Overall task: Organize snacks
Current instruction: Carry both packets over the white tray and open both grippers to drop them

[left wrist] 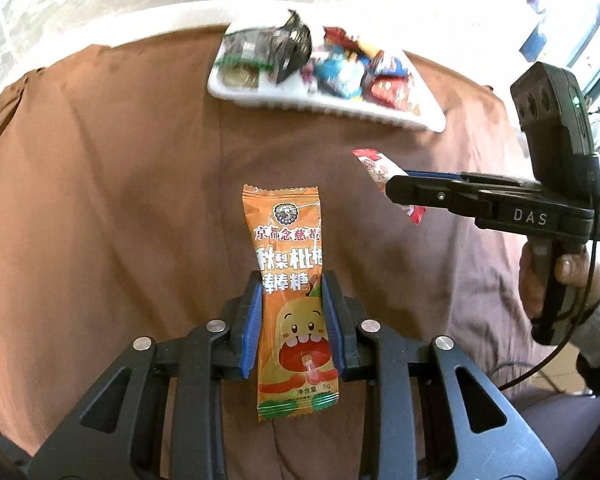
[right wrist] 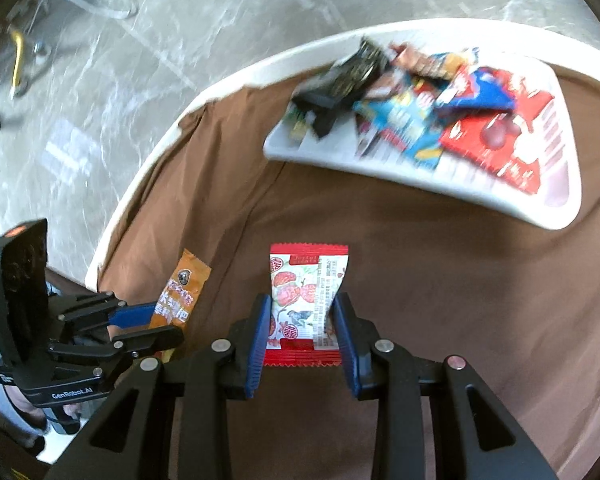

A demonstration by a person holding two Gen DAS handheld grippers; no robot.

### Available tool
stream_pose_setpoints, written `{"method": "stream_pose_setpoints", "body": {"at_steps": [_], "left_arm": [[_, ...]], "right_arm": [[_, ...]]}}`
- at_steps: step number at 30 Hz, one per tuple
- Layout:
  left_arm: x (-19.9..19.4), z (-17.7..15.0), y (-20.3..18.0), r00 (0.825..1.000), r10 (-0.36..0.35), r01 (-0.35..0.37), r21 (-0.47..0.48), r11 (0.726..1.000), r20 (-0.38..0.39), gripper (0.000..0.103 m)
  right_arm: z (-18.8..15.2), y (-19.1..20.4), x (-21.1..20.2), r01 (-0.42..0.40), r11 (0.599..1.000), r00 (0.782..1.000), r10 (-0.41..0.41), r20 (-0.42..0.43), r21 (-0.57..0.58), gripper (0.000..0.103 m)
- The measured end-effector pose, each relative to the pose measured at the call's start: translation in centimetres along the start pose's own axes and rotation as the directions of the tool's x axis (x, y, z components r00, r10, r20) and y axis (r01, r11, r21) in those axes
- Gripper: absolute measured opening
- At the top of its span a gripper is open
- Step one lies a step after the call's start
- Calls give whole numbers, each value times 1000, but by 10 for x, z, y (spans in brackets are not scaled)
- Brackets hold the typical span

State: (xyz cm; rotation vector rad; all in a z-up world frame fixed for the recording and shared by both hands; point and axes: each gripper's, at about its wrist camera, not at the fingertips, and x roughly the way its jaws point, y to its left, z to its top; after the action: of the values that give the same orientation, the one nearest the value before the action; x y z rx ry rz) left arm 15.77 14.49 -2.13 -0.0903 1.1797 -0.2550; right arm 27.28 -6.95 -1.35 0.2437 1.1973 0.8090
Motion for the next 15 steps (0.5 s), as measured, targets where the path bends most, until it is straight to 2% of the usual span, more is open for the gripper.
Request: {"method": "stream_pose_setpoints", "body": {"at_steps": [7, 15], "left_arm": [[1, 63, -3, 996, -55, 53, 32, 998, 64, 26], [24, 157, -11, 990, -89, 79, 96, 992, 108, 26]], "right_arm": [[37, -17, -24, -3, 999, 995, -2, 101, 54, 35], [89, -38, -37, 20, 995, 978, -41, 204, 102, 35]]}}
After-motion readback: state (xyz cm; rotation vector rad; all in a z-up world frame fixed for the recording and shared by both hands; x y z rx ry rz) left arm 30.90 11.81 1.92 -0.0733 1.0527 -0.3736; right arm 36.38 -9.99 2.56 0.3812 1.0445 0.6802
